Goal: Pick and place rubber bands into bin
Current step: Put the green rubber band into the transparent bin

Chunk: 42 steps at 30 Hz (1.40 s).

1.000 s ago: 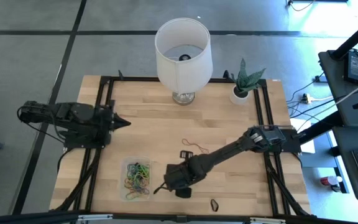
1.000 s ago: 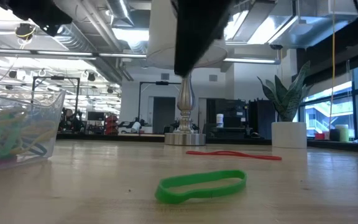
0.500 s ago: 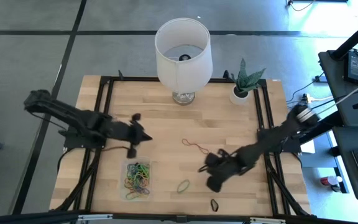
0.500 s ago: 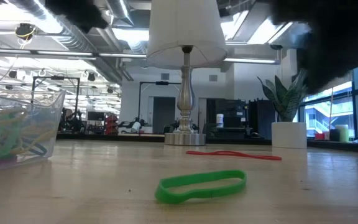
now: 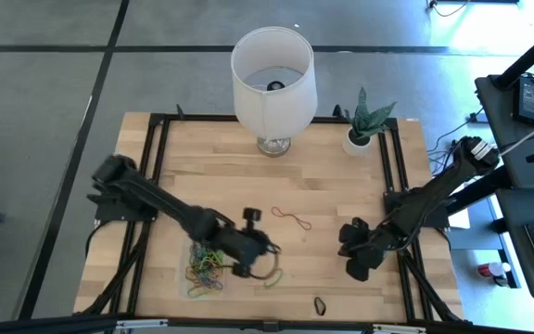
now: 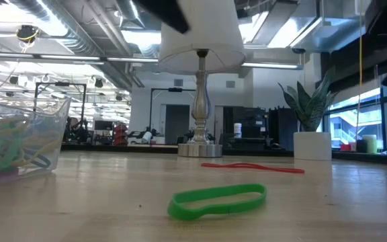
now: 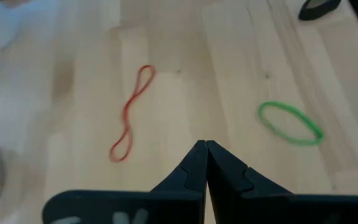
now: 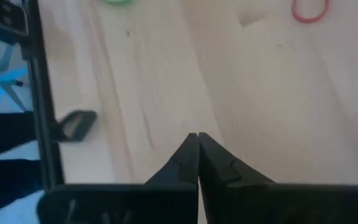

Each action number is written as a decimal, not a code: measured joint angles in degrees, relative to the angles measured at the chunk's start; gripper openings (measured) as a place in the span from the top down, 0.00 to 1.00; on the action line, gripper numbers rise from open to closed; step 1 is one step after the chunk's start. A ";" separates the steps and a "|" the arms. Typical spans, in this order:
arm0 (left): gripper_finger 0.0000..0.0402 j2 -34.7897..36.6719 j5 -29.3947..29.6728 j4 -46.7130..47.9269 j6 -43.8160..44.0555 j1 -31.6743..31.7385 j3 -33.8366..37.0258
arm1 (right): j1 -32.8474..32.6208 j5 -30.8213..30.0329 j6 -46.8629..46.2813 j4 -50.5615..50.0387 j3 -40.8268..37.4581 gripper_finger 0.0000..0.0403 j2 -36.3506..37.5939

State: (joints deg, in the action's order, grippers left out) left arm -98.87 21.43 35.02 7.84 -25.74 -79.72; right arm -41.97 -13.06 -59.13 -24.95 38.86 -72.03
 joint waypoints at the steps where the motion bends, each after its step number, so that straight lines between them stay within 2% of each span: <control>1: 0.99 -2.29 -0.40 1.02 0.32 -0.15 -2.49 | -0.16 -0.02 1.06 -0.16 -0.71 1.00 0.69; 9: 0.85 -16.48 -1.74 7.44 9.50 -0.17 -17.14 | -0.42 0.10 6.11 -0.31 -3.67 0.99 3.10; 15: 0.73 -22.92 -5.82 7.32 15.11 0.24 -19.20 | -0.62 0.51 8.77 0.39 -3.68 0.99 3.33; 20: 0.69 -26.86 -7.55 6.28 15.98 -0.05 -19.24 | -0.66 0.52 10.06 0.77 -3.68 0.99 3.33; 35: 0.71 -32.65 -8.12 1.84 14.42 -1.70 -19.63 | -1.02 0.53 10.46 1.25 -3.66 0.99 3.30; 38: 0.78 -32.84 -8.62 1.91 15.62 -1.70 -19.63 | -1.32 0.61 10.61 1.41 -3.66 0.99 3.30; 42: 0.95 -32.78 -7.78 2.21 19.10 -1.66 -19.54 | -1.61 0.59 10.97 1.40 -3.66 0.99 3.30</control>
State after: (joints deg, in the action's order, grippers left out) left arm -131.65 13.65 37.23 26.94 -27.39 -99.26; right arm -43.58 -12.47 -48.16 -23.55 35.20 -68.73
